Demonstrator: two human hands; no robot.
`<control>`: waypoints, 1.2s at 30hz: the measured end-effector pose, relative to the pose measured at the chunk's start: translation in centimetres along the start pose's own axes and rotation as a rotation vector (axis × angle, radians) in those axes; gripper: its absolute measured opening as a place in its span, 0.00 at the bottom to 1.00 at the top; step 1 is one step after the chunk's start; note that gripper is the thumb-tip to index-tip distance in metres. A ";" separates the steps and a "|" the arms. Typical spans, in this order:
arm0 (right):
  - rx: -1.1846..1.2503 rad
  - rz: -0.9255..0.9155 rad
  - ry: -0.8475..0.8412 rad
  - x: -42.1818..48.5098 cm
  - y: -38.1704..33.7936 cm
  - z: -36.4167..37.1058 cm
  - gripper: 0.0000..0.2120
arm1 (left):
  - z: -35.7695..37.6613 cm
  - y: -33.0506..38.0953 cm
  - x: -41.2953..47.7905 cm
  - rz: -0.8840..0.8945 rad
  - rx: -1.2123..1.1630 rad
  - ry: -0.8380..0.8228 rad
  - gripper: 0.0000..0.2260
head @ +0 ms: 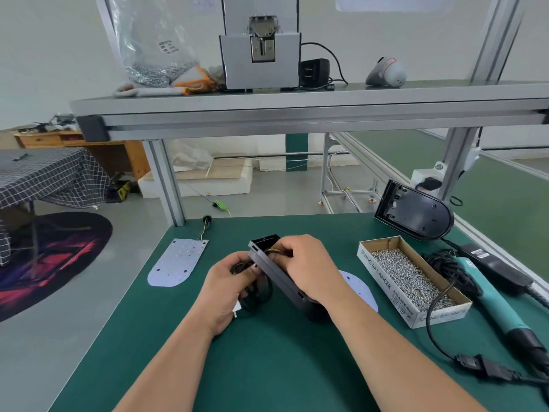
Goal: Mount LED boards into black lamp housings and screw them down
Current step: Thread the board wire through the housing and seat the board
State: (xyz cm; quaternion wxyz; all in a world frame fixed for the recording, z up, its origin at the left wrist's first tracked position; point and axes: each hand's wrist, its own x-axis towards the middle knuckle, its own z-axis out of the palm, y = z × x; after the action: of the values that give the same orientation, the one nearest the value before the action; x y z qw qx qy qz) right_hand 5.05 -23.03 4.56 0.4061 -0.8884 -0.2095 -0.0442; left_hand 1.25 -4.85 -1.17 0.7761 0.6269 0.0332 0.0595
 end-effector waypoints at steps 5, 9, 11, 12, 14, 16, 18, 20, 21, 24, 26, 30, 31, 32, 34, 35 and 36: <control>-0.020 -0.120 -0.108 -0.4 -0.9 -0.9 0.10 | 0.1 -0.1 -0.1 0.008 -0.015 -0.017 0.08; 0.017 -0.083 -0.148 -0.5 -1.3 -0.9 0.10 | -0.1 -0.2 -0.1 -0.017 -0.037 -0.038 0.07; 0.000 -0.061 -0.098 -0.6 -1.3 -0.6 0.08 | 0.0 -0.1 -0.1 -0.016 -0.043 -0.079 0.08; -0.015 -0.058 -0.071 -0.6 -1.3 -0.4 0.07 | 0.1 -0.1 -0.2 -0.012 -0.039 -0.096 0.10; -0.040 -0.043 -0.032 -0.6 -1.3 0.1 0.06 | 0.1 -0.1 -0.1 -0.007 -0.029 -0.117 0.12; -0.044 -0.007 -0.001 -0.5 -1.2 0.2 0.06 | 0.0 -0.2 0.0 -0.012 -0.020 -0.123 0.12; -0.009 0.031 0.033 -0.5 -1.0 0.1 0.05 | 0.0 -0.3 0.0 -0.015 -0.018 -0.132 0.13; 0.044 0.052 0.048 -0.5 -0.8 -0.1 0.04 | 0.1 -0.4 0.2 -0.021 -0.026 -0.123 0.13; 0.054 0.045 0.041 -0.5 -0.9 -0.2 0.03 | 0.0 -0.5 0.2 -0.021 -0.028 -0.114 0.13; 0.067 0.032 0.024 -0.3 -0.8 -0.8 0.03 | 0.1 -0.3 0.3 0.010 0.047 -0.081 0.13; 0.092 0.055 0.030 -0.3 -0.6 -1.2 0.07 | 0.4 -0.1 0.2 0.037 0.126 -0.015 0.12; 0.094 0.081 -0.010 -0.4 -0.4 -1.1 0.13 | 0.5 -0.1 0.2 0.036 0.136 0.069 0.08; 0.102 0.084 -0.017 -0.4 -0.3 -1.1 0.13 | 0.5 -0.1 0.2 0.033 0.136 0.068 0.06; 0.117 0.088 -0.020 -0.4 -0.3 -1.0 0.14 | 0.5 -0.1 0.2 0.032 0.142 0.062 0.05; 0.150 0.095 -0.020 -0.2 -0.3 -1.1 0.16 | 0.4 -0.1 0.1 0.019 0.117 0.031 0.04; 0.163 0.099 -0.019 -0.2 -0.2 -1.0 0.17 | 0.4 0.0 0.0 0.003 0.077 0.004 0.04; 0.175 0.102 -0.022 -0.1 -0.1 -1.0 0.17 | 0.3 0.1 0.0 -0.011 0.041 -0.029 0.06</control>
State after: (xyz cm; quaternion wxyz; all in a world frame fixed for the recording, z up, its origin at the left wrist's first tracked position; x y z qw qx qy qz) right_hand 4.96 -23.70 5.27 0.4816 -0.8595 -0.1715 0.0048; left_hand 1.27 -5.18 -1.04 0.7637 0.6435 0.0267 0.0453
